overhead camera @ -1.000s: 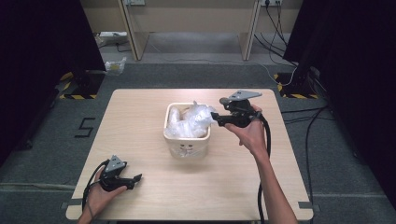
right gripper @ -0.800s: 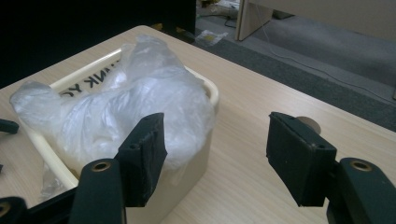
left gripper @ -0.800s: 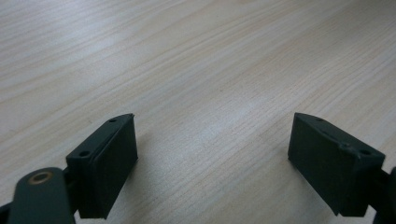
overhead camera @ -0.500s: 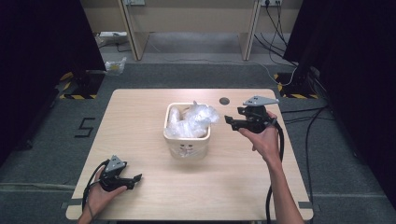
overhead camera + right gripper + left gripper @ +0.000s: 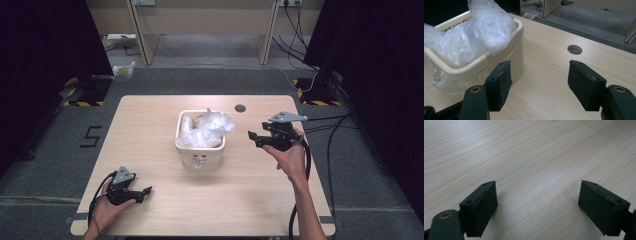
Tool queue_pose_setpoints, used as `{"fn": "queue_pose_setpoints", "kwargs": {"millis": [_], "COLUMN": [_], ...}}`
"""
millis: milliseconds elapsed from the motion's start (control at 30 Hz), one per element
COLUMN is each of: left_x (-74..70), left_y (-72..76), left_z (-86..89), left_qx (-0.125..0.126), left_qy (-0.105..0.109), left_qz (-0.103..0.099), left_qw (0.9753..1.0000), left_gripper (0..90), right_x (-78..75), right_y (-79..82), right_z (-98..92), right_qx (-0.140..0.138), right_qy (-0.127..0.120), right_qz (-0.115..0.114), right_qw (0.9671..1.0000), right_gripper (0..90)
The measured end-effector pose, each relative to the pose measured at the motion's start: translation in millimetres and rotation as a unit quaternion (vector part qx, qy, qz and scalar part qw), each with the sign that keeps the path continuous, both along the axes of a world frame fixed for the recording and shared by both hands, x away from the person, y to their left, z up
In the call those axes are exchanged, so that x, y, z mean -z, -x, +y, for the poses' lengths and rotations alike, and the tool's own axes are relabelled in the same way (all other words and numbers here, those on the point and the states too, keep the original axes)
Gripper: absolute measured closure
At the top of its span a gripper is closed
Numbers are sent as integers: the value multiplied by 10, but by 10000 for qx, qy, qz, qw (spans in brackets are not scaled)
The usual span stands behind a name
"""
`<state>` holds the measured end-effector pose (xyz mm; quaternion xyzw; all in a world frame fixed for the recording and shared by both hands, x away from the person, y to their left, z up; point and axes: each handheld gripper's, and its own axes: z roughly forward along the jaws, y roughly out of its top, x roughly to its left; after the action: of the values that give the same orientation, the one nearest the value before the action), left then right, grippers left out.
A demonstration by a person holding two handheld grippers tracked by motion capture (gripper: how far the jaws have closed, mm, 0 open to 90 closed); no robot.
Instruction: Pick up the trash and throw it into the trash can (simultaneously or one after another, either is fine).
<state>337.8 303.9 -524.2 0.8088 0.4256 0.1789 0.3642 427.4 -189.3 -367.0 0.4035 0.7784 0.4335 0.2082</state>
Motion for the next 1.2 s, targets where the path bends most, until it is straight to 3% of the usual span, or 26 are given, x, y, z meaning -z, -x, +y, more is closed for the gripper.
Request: {"fn": "queue_pose_setpoints", "kwargs": {"millis": [767, 1200], "left_x": [-1, -1], "left_y": [-1, -1], "left_z": [1, 1], "left_qx": [3, 3], "left_qy": [-17, -17], "left_qz": [-7, -7], "left_qw": [10000, 10000], "left_gripper": [146, 146], "right_x": [256, 424], "right_y": [253, 421], "right_z": [-239, -321], "right_qx": [308, 459], "right_qy": [184, 96], "right_qz": [3, -51], "right_qw": [9994, 9989], "right_gripper": [329, 321]}}
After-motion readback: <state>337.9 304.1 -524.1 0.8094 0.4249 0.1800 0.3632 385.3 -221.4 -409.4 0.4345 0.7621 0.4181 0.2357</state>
